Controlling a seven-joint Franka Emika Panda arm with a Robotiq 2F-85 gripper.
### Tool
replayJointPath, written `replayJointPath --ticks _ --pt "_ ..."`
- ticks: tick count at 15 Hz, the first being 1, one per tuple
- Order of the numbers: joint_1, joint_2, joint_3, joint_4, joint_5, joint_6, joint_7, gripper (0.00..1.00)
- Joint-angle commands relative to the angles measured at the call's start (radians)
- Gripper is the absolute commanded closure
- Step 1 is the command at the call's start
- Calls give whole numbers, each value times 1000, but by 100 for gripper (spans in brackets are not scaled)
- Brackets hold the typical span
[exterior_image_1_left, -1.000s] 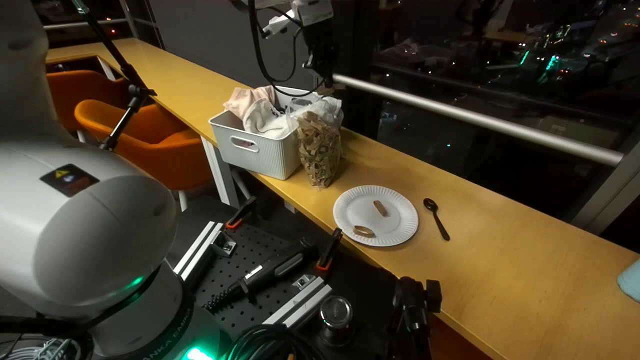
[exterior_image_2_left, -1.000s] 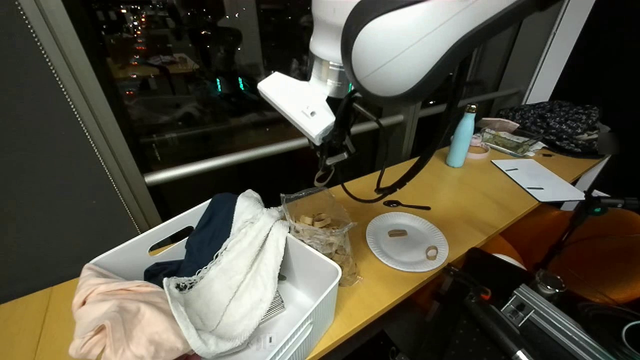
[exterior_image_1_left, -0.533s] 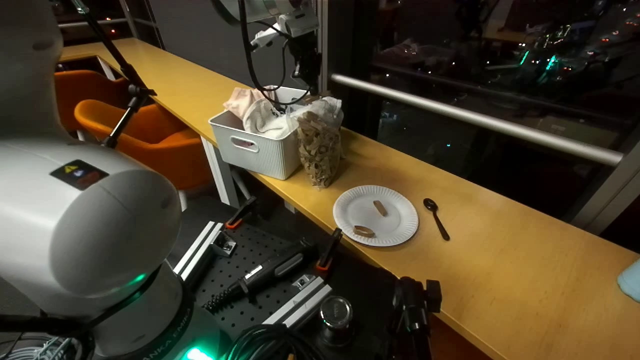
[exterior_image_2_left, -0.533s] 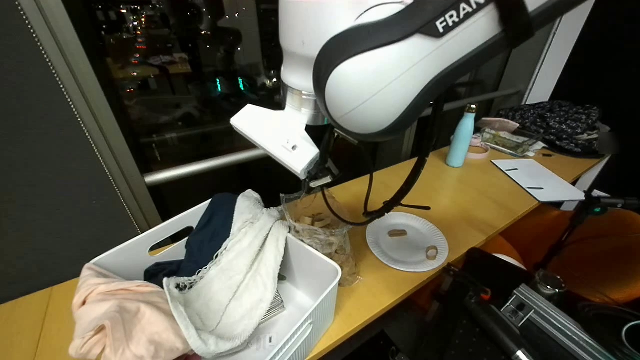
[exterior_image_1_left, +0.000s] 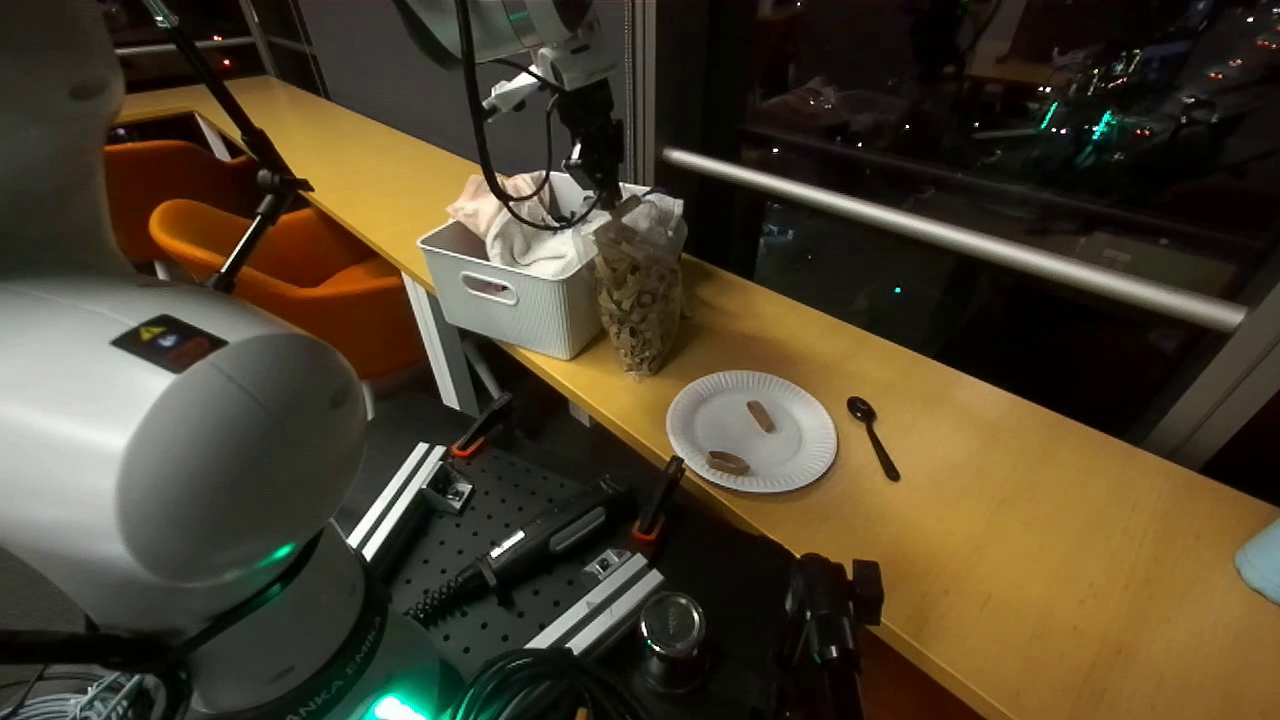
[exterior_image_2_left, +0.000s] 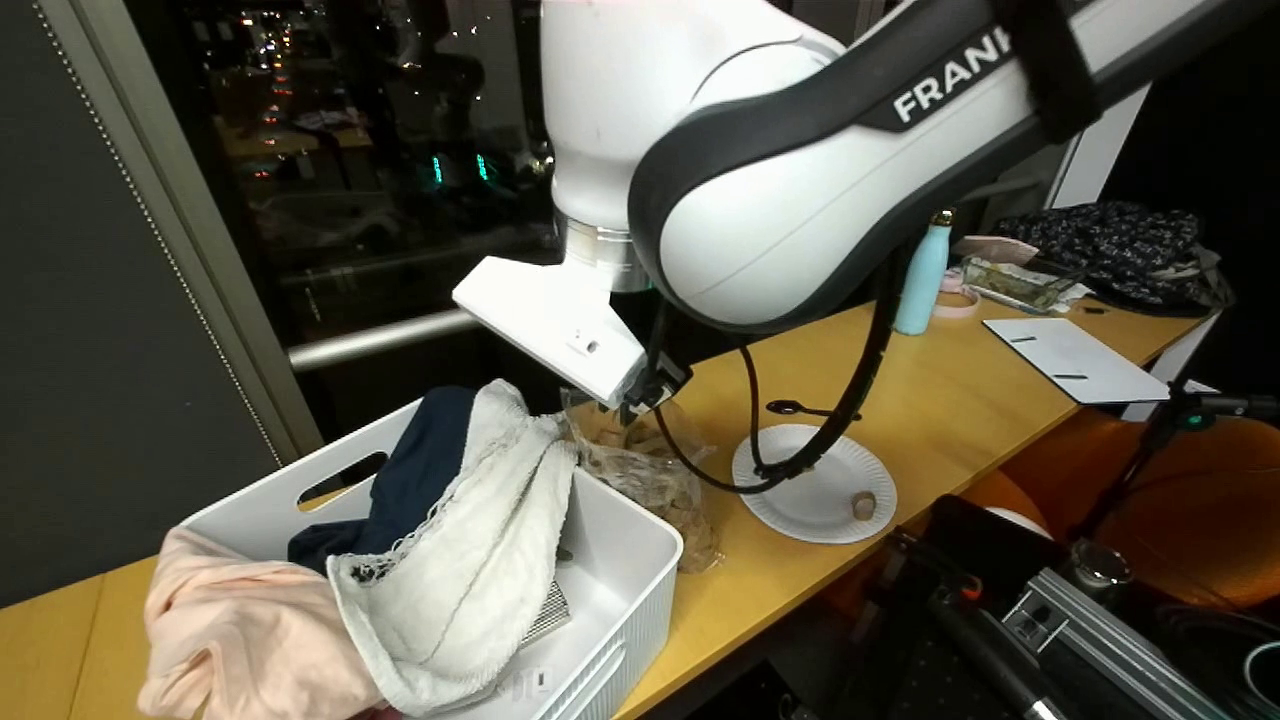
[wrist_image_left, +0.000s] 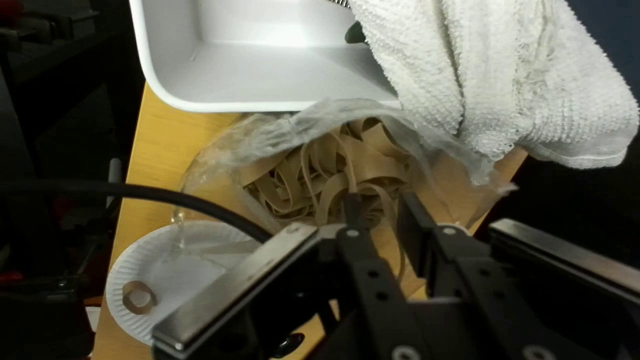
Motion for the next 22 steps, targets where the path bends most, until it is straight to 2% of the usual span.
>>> replayJointPath --ticks 1,4,7,9,11,13,15,18,20,22 --pt "-6 -72 -9 -85 -34 39 43 43" --pt "-25 -148 -19 -179 -56 72 94 21" --pt "-87 -230 -37 -305 -56 138 123 1" --pt "-155 -264 -68 -393 -27 220 91 0" --pt "-224 -244 -112 -450 26 307 14 0" --pt "-274 -180 -149 -462 93 368 -73 0" --pt "-300 -120 -173 -461 216 395 -200 0" --pt "-316 -52 -169 -427 416 315 -407 0" --pt "-326 -7 -168 -397 489 257 -502 0" --pt "-325 48 -183 -353 496 187 -536 0"
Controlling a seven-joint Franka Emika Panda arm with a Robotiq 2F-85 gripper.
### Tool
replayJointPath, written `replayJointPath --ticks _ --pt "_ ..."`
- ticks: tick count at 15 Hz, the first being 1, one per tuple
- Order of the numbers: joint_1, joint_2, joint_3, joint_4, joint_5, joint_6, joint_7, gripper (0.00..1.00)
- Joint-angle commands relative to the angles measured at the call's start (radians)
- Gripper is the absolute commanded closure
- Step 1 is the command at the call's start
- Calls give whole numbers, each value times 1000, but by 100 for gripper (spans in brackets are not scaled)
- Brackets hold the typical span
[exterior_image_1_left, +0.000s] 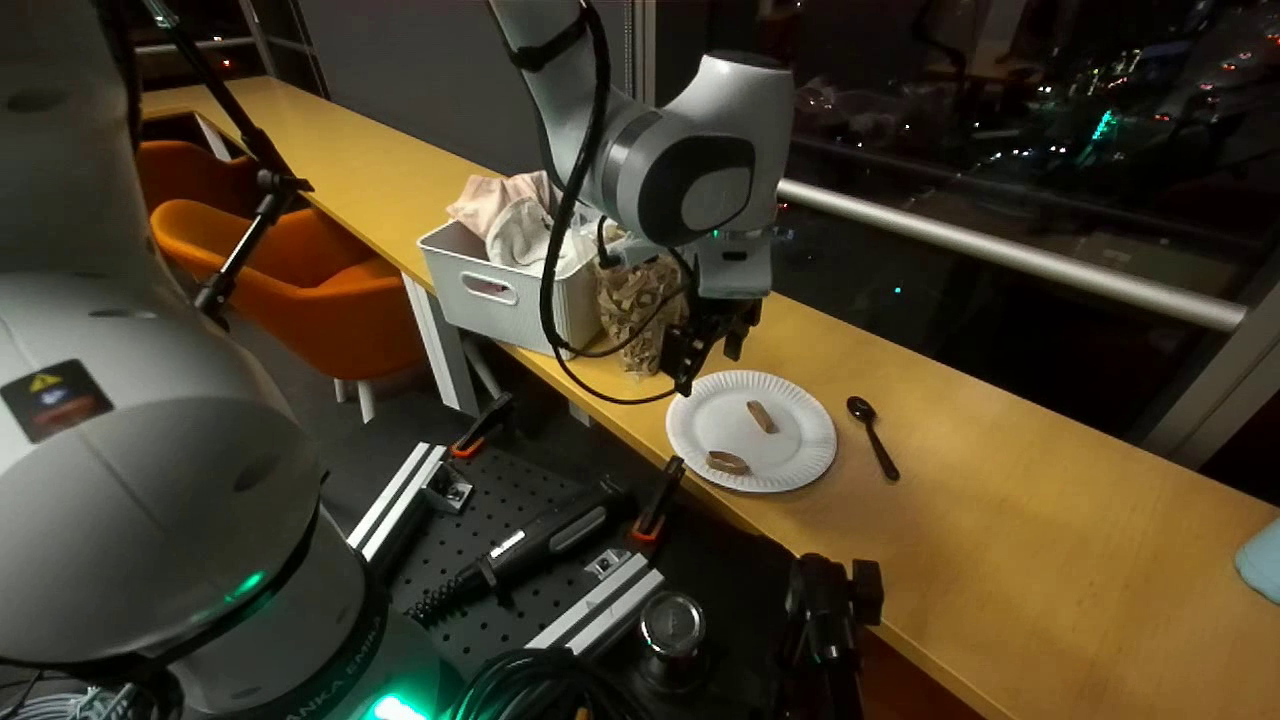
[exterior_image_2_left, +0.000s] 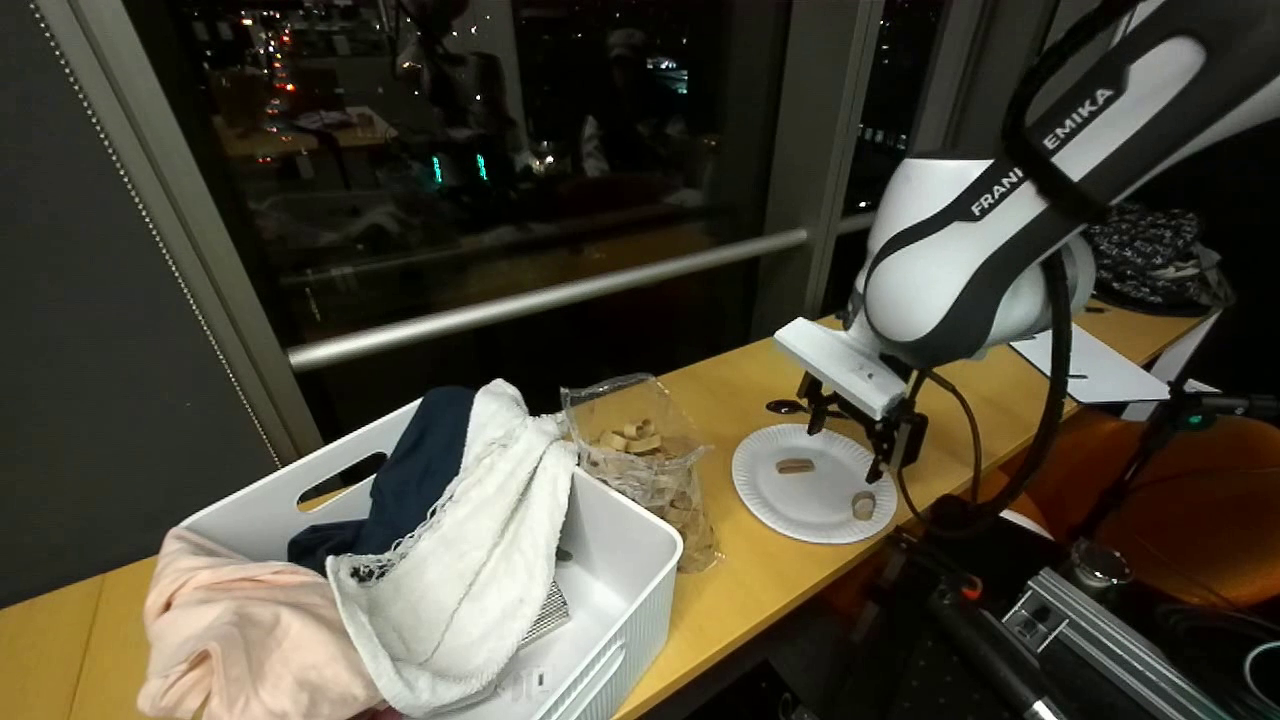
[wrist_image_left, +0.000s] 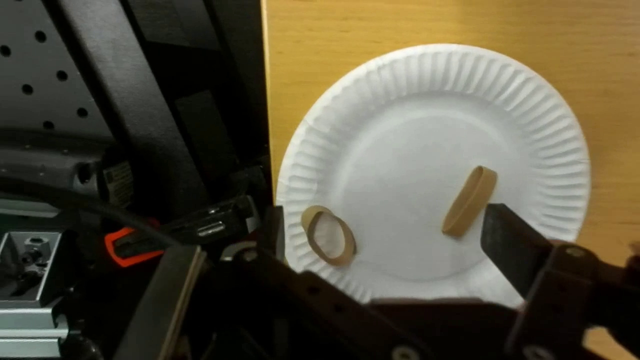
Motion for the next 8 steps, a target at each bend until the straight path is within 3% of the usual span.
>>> replayJointPath --ticks 1,5,8 --pt "-7 93 -24 98 23 -131 -65 0" --pt "11 162 -84 199 -59 -293 3 0" --pt "27 213 -98 272 -86 -349 53 0"
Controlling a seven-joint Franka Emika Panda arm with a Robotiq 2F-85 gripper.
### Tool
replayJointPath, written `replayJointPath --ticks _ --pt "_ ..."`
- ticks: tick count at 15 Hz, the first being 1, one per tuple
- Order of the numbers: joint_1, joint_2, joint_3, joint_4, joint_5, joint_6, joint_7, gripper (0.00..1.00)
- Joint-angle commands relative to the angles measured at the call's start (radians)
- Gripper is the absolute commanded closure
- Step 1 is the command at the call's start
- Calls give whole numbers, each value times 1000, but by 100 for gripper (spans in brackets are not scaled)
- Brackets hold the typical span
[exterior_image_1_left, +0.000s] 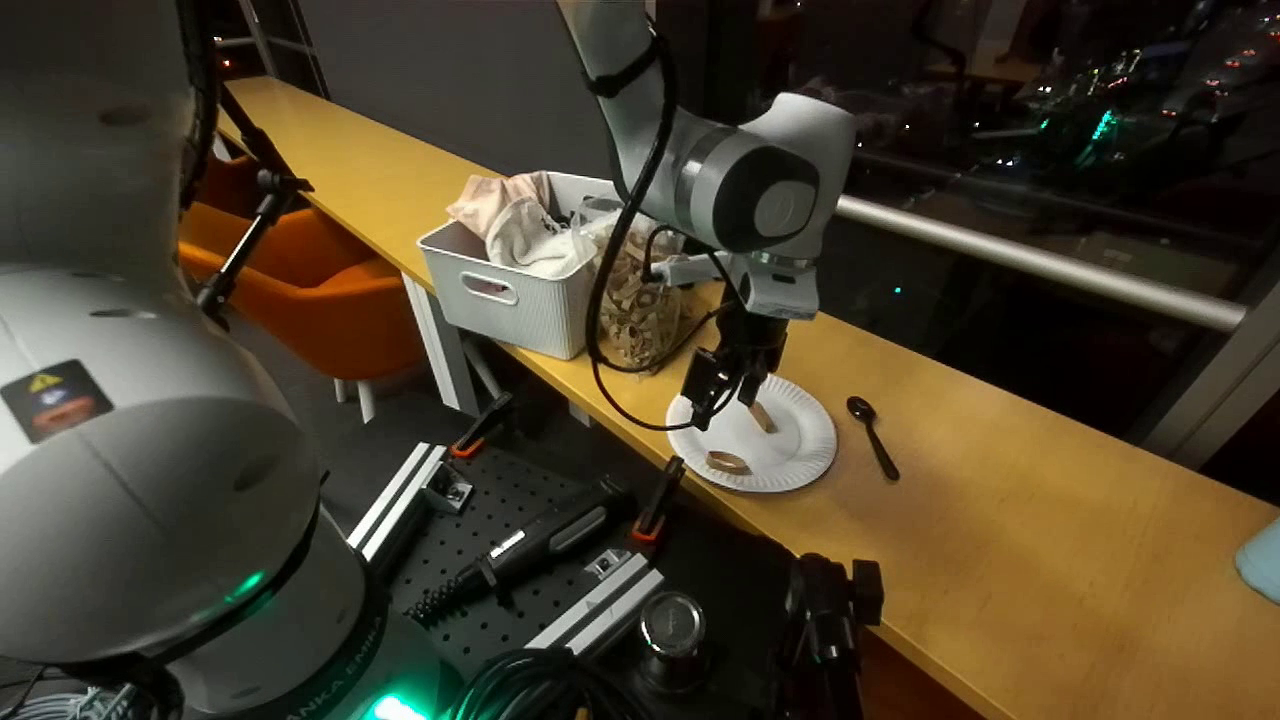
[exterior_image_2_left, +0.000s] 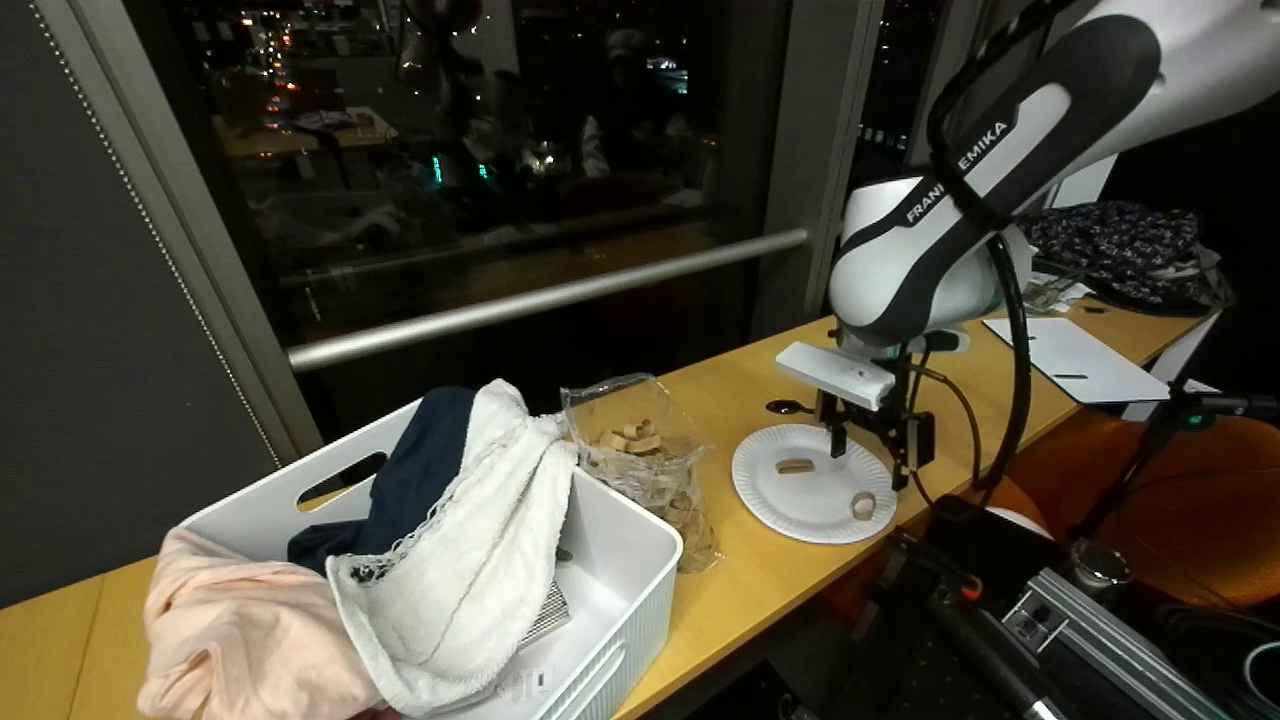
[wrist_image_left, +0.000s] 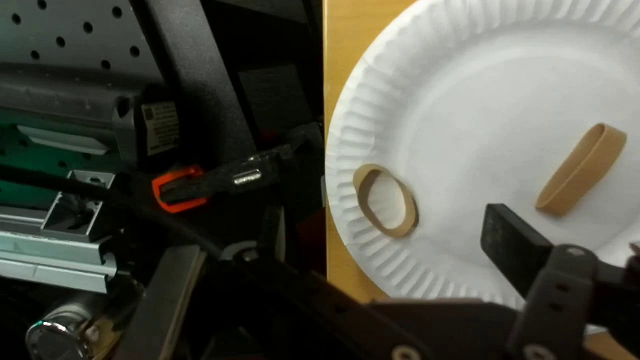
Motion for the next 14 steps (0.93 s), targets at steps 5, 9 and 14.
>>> replayJointPath --ticks 5,9,14 --pt "70 108 -17 119 -44 -76 145 0" --pt "88 134 -20 95 -34 -31 196 0" --pt "87 167 -32 115 -38 -30 219 0"
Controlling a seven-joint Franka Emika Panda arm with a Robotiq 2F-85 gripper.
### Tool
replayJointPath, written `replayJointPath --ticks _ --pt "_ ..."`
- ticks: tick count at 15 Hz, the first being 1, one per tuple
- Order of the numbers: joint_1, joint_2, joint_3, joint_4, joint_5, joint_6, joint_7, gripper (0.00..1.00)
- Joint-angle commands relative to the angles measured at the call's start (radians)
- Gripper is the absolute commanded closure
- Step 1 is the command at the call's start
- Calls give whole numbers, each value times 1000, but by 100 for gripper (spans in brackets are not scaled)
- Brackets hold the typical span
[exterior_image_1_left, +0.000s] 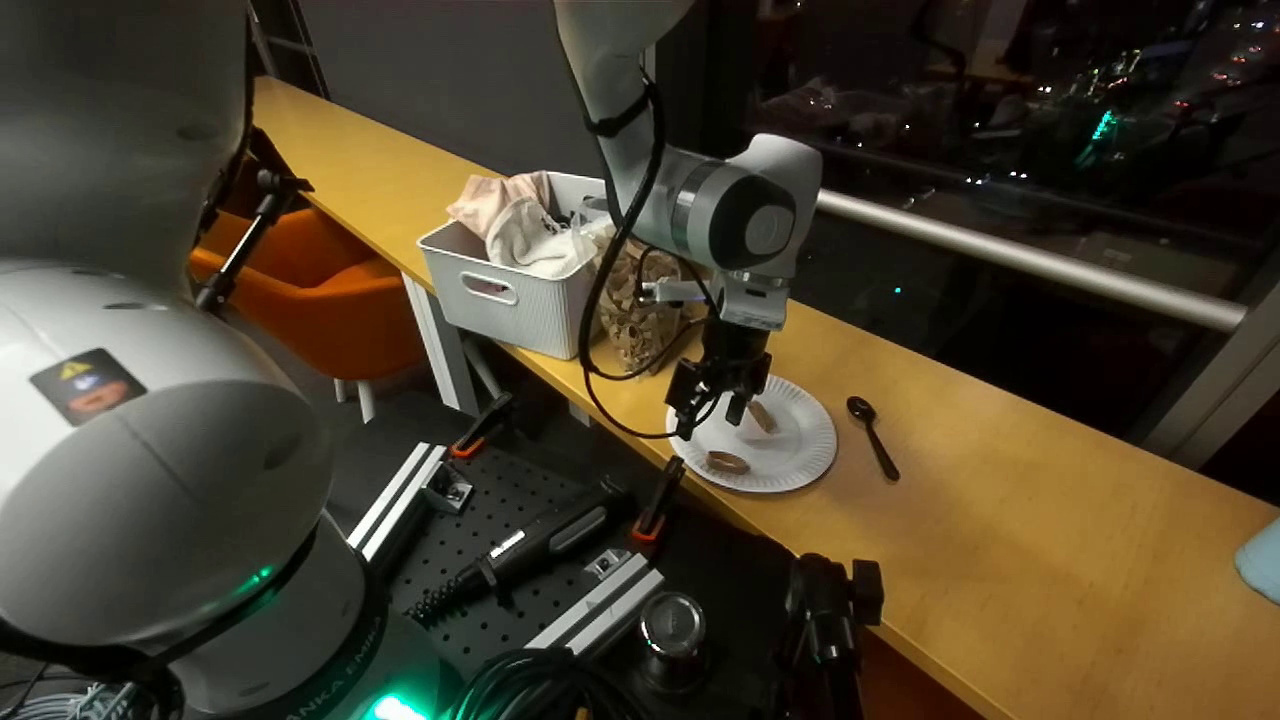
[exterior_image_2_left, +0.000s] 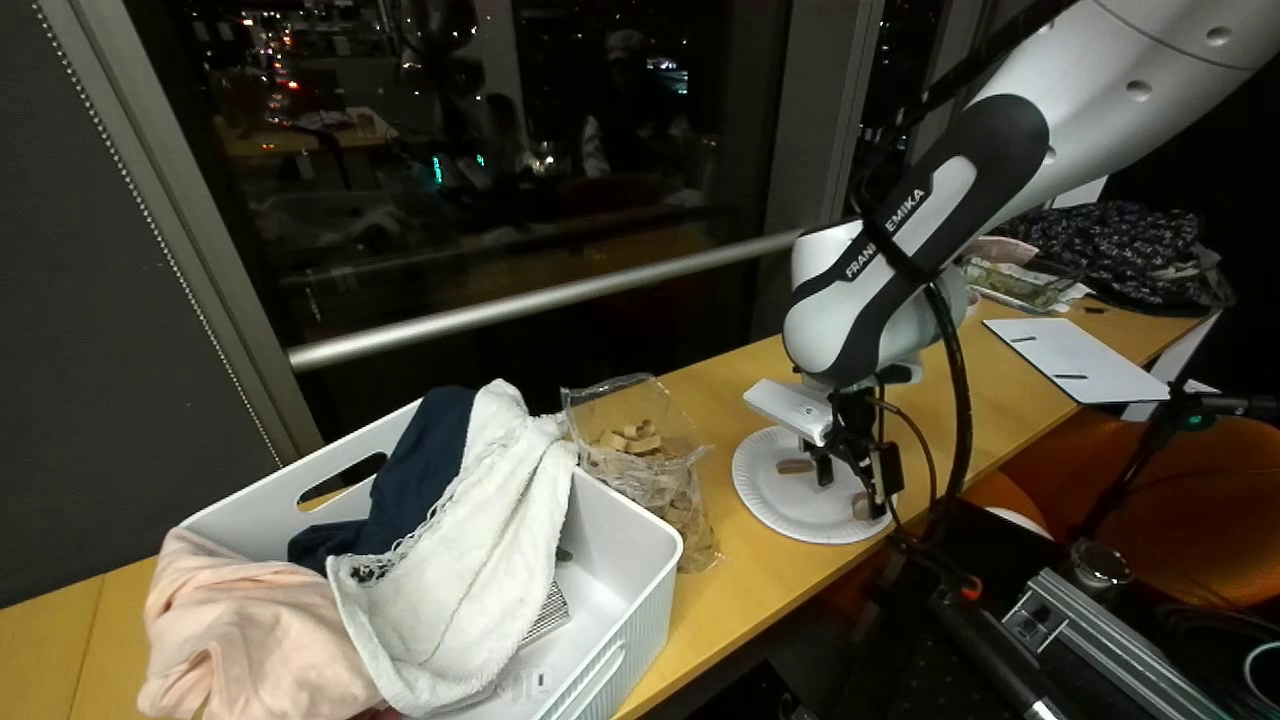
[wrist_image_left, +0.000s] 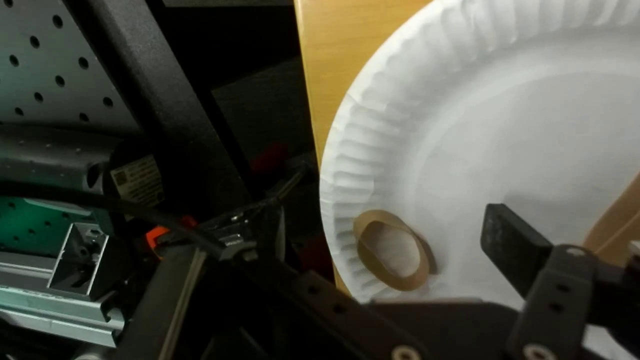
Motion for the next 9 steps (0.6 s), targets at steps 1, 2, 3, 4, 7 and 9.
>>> replayJointPath --ticks 1,2,3,4,7,9 --pt "12 21 -23 19 -19 15 33 0" --pt "13 24 -26 21 -20 15 38 0" --pt "17 28 -34 25 -27 13 51 0" --pt "17 31 -36 27 -29 14 53 0" --pt "20 36 -46 29 -54 31 84 0" --pt "30 40 -53 22 -76 59 113 0"
